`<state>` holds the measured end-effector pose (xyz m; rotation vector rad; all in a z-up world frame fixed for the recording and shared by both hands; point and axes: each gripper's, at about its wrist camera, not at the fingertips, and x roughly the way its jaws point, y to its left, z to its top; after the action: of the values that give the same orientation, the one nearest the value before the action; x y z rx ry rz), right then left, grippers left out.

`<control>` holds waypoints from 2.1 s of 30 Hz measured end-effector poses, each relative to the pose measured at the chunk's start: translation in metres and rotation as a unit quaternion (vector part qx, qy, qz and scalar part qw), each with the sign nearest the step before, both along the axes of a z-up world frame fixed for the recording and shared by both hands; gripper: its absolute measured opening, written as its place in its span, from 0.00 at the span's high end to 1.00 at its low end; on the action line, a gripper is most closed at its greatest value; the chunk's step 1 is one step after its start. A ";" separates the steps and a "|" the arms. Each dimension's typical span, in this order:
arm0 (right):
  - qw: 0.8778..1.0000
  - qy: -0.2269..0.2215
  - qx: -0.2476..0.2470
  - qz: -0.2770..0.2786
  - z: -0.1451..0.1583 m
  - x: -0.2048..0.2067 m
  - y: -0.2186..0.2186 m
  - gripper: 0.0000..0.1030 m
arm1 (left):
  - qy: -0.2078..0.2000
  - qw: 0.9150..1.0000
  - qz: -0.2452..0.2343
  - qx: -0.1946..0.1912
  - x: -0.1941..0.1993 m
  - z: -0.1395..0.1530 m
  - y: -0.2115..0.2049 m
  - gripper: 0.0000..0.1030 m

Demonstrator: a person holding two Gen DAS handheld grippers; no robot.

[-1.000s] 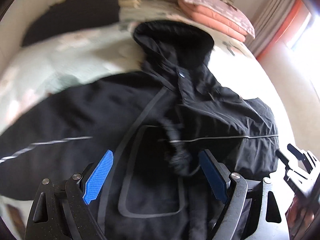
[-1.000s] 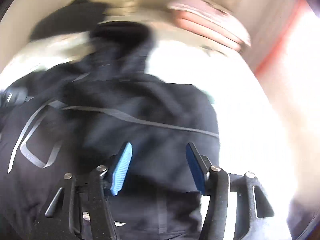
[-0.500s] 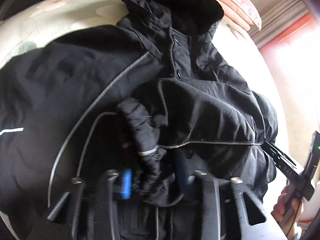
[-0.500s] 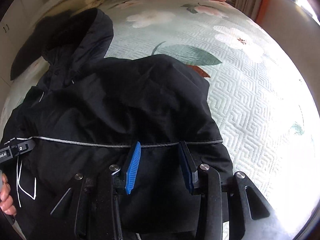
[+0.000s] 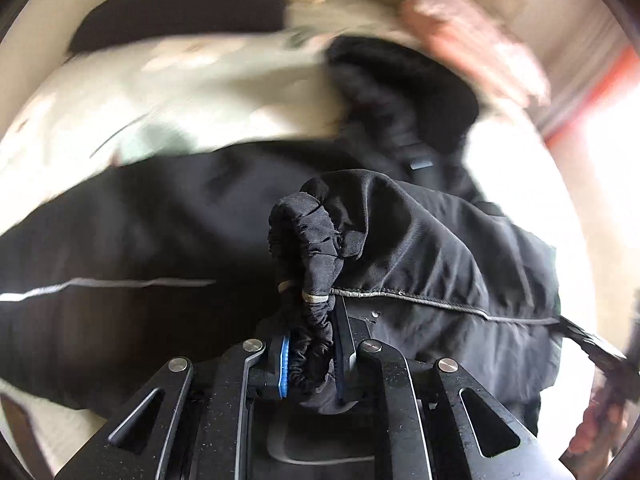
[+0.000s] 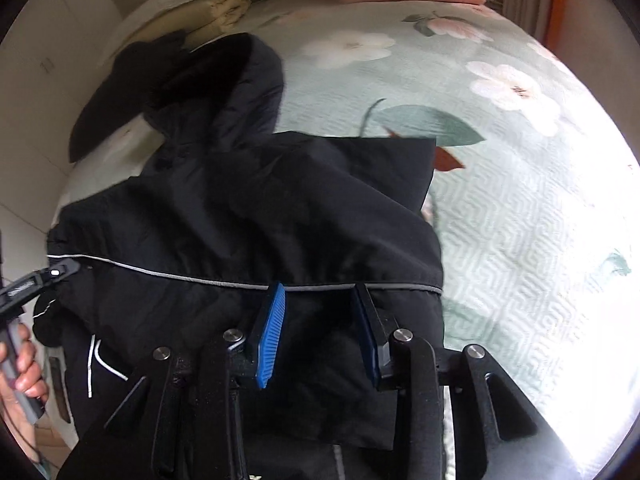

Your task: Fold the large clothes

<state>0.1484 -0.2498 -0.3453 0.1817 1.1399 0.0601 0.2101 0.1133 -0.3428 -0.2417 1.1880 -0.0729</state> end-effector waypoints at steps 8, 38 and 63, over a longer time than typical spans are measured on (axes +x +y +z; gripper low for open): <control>0.998 0.051 -0.024 -0.004 -0.065 0.018 0.028 0.65 | 0.029 0.999 0.011 0.039 0.000 -0.042 0.017 0.68; 0.992 0.039 -0.117 0.002 -0.035 0.089 0.028 0.62 | 0.021 0.999 -0.027 0.032 0.009 -0.026 0.001 0.69; 0.995 0.050 -0.065 0.061 -0.015 -0.009 0.124 0.45 | -0.001 1.000 -0.009 -0.007 -0.087 0.011 0.019 0.45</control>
<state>0.1399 -0.1259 -0.3602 -0.0006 1.2507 0.0850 0.1233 0.1318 -0.3317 -0.2431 1.1880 -0.0984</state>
